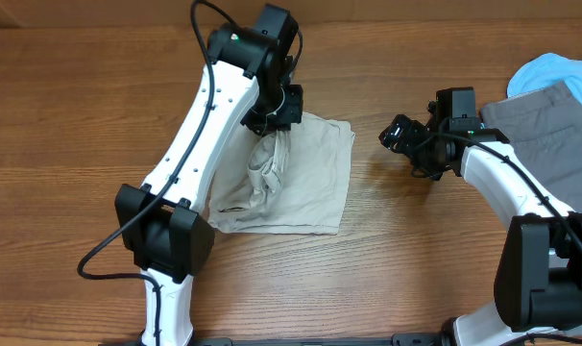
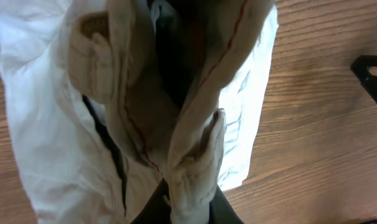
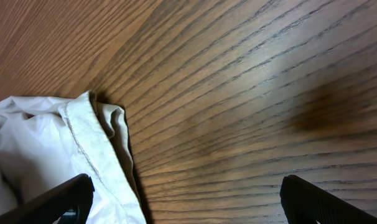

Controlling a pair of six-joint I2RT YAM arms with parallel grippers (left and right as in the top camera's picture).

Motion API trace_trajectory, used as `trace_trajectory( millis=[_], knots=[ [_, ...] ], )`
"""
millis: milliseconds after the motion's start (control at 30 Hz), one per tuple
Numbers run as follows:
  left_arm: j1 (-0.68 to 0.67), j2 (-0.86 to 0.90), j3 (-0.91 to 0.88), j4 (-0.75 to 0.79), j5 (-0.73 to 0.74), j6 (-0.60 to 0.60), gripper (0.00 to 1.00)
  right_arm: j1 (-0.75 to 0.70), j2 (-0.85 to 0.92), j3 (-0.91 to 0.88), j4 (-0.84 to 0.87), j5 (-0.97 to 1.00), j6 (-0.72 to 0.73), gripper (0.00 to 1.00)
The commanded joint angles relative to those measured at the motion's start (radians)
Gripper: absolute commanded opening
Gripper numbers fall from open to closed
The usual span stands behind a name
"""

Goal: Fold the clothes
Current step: 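Lift the left end with the left gripper and fold it rightward over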

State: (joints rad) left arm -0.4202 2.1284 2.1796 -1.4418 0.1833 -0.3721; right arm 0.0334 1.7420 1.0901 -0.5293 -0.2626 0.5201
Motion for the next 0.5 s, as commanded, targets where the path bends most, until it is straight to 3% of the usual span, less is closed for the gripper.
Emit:
trace_trajectory(
  millis=[0,67,100,233,300,467],
  knots=[
    [-0.018,0.011,-0.035,0.022,0.027,-0.018,0.11,-0.001,0.002,-0.004,0.01,-0.008,0.0,1.0],
    [-0.022,0.011,-0.065,0.04,0.028,-0.018,0.22,-0.001,0.002,-0.005,0.012,-0.008,0.0,1.0],
    [-0.023,0.011,-0.08,0.051,0.028,-0.018,0.24,-0.001,0.002,-0.004,0.013,-0.008,0.0,1.0],
    [-0.033,0.011,-0.145,0.108,0.056,-0.017,0.13,-0.001,0.002,-0.004,0.012,-0.009,0.0,1.0],
    [-0.039,0.011,-0.172,0.14,0.081,-0.017,0.14,-0.001,0.002,-0.004,0.012,-0.008,0.0,1.0],
    [-0.048,0.011,-0.19,0.198,0.113,-0.001,0.35,-0.001,0.002,-0.004,0.012,-0.009,0.0,1.0]
  ],
)
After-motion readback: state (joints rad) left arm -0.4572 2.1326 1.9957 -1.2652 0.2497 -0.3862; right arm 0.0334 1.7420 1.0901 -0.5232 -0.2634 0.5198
